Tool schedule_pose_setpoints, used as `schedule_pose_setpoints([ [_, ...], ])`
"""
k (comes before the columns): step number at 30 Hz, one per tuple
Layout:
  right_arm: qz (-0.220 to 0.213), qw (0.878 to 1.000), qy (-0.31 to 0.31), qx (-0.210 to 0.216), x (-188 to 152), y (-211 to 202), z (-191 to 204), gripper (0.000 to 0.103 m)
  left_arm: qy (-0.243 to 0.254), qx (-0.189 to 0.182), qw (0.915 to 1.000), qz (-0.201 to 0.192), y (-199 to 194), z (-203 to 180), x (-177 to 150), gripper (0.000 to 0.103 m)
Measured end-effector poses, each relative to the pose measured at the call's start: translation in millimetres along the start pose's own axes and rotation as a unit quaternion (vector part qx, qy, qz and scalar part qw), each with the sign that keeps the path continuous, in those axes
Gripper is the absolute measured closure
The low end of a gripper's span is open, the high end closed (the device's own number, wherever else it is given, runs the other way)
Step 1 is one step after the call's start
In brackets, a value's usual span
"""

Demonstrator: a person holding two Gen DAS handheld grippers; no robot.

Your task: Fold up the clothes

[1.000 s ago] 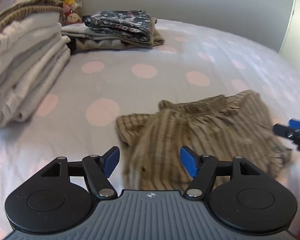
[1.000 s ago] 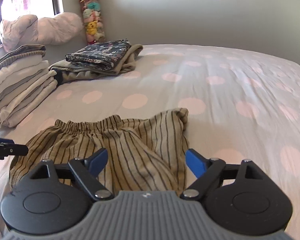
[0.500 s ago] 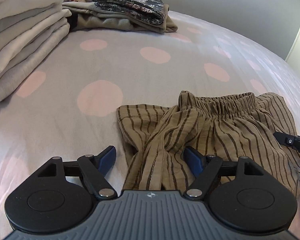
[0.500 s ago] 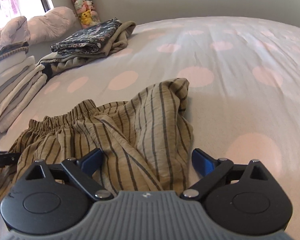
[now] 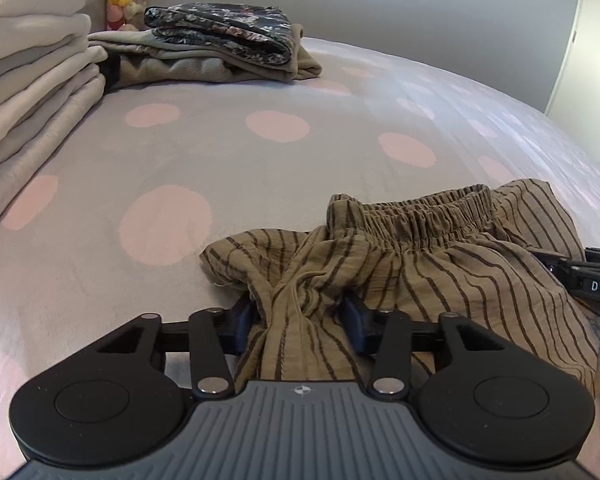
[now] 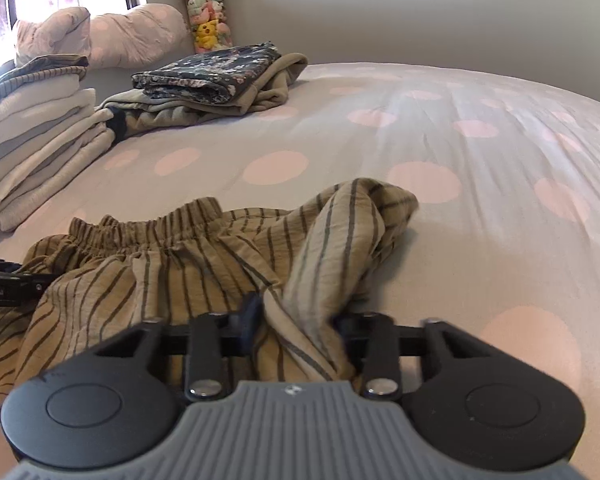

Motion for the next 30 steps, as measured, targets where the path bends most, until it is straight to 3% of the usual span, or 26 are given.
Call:
schedule_pose_setpoints([
  [2,-0.002,1.000,-0.011,0.001,-0.3,-1.3,5.4,0.088,0.007,-0.001,1.0000,-0.003,-0.8,-2.8,0.4,0.075],
  [6,-0.018,0.999,-0.036,-0.010,2.5,-10.2,14.5,0.091,0.014,-0.003,0.9998,-0.012,-5.7,-6.1,2.8,0.091],
  [14,-0.058,0.996,-0.063,-0.016,17.9,-52.2,38.4,0.092,0.031,0.003,0.9989,-0.036,-30.7,-16.1,9.7,0.095],
  [20,-0.068,0.995,-0.074,-0.026,35.7,-82.1,54.9,0.092,0.029,0.006,0.9967,-0.076,-69.3,-17.9,25.0,0.095],
  [26,-0.096,0.989,-0.111,-0.026,80.2,-118.5,89.3,0.092,-0.013,-0.003,0.9943,-0.106,-110.4,-2.3,49.6,0.095],
  [30,-0.112,0.987,-0.119,-0.009,115.9,-131.2,116.1,0.092,-0.014,0.005,0.9920,-0.125,-143.2,18.9,72.8,0.095],
])
Point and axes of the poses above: each gripper's, at about its wrist camera, not at the fingertips, and y roughly the way its jaws point, z to its left, x to its top, the point moved 8 cm from there along y, roughly the way its jaws point, and after that the axes turned 1 degree about -x, right-handed, at the moved point
